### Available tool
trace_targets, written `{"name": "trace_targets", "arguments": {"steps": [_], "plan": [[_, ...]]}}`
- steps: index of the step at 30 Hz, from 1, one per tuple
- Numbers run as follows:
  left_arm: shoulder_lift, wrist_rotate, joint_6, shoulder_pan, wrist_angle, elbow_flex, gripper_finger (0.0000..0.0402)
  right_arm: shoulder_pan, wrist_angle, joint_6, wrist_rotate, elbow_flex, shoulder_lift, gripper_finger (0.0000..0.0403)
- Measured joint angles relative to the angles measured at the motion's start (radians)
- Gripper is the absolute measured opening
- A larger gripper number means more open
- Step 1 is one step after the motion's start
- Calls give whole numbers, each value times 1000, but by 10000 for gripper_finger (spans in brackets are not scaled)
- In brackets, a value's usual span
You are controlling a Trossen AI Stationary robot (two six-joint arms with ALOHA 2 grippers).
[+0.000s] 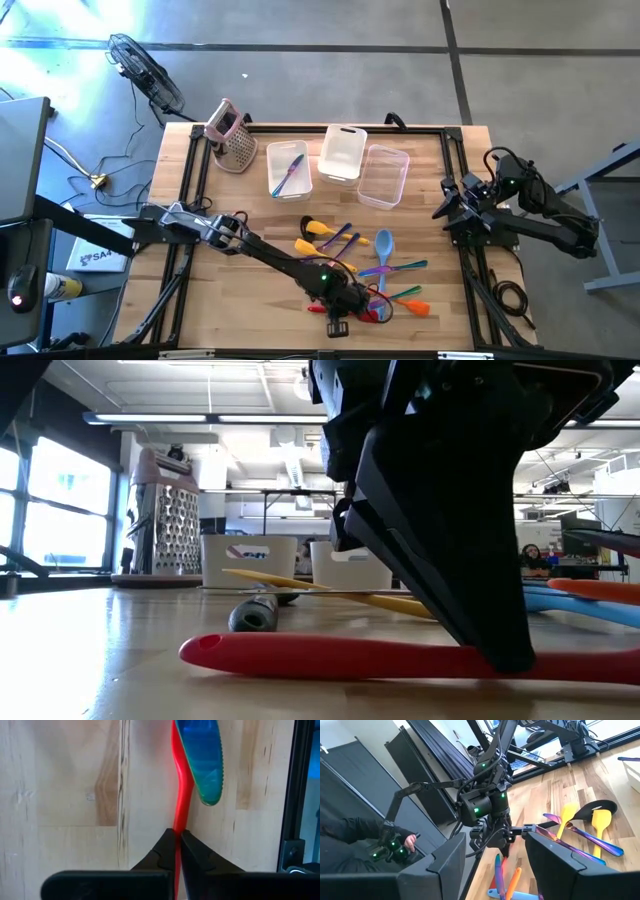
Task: Pick & Place Kitchen Items
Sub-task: Put the red spatula into the transparent bin
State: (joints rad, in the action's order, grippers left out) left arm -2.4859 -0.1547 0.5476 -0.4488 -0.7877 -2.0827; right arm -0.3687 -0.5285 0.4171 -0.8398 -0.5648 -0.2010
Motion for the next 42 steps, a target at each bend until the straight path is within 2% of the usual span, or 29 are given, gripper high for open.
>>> {"name": "trace_targets", "arguments": {"steps": [12, 26, 32, 42], "plan": [[0, -1, -17, -2, 27, 2, 37, 0, 0, 6, 0, 0, 0, 199], [-48, -15, -12, -2, 25, -2, 42, 0, 0, 8, 2, 0, 0, 199], [-49, 34, -61, -6, 35, -2, 42, 0, 0, 8, 3, 0, 0, 199], [-50, 29, -70, -6, 43, -2, 42, 0, 0, 5, 3, 0, 0, 199]]}}
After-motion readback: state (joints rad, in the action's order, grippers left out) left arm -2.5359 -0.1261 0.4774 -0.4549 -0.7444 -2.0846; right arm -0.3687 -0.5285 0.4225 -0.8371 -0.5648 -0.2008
